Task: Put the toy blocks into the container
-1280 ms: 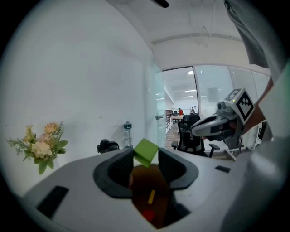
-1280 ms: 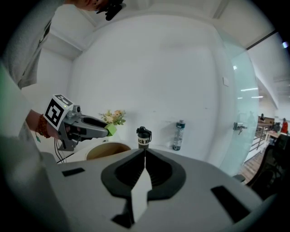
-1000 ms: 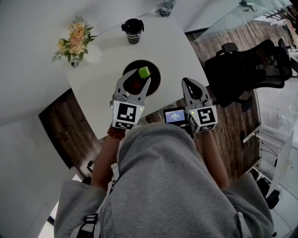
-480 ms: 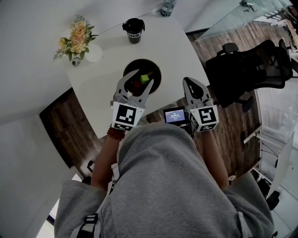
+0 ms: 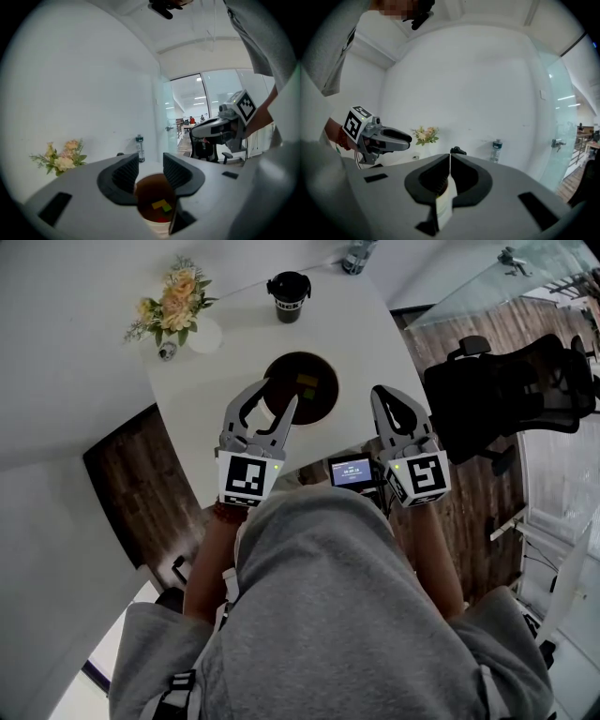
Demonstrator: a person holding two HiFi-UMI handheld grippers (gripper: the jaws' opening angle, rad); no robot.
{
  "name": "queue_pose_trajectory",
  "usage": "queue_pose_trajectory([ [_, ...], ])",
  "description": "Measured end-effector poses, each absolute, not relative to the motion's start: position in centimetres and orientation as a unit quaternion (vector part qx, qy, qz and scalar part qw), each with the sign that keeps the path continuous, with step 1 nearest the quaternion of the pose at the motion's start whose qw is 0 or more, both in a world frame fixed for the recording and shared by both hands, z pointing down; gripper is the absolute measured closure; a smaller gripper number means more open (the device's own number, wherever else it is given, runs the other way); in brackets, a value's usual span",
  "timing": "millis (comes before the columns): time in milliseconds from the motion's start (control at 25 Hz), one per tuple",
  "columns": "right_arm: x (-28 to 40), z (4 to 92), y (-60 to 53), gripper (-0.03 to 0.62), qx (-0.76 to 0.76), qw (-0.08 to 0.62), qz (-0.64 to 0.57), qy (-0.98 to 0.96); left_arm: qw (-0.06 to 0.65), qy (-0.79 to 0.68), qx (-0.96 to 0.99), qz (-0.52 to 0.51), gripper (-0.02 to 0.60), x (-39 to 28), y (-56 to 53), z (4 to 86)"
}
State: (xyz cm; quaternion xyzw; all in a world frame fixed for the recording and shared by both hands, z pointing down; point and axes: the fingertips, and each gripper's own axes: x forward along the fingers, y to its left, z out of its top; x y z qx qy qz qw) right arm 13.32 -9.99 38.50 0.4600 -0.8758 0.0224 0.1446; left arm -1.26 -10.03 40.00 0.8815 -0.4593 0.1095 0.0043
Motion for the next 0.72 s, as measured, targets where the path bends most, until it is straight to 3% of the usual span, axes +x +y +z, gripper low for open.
queue_pose_trajectory([
  [480, 6.1, 35.5, -8.3, 0.588, 0.384, 0.126, -0.031, -0.914, -0.039, -0.540, 0.839, 0.050, 0.569, -6.4, -7.1, 36.5],
  [720, 3.3, 36.6, -7.1, 0.591, 0.343, 0.136, -0.037, -0.929, -0.031, -0.560, 0.826, 0.052, 0.575, -8.5, -5.2, 36.9],
])
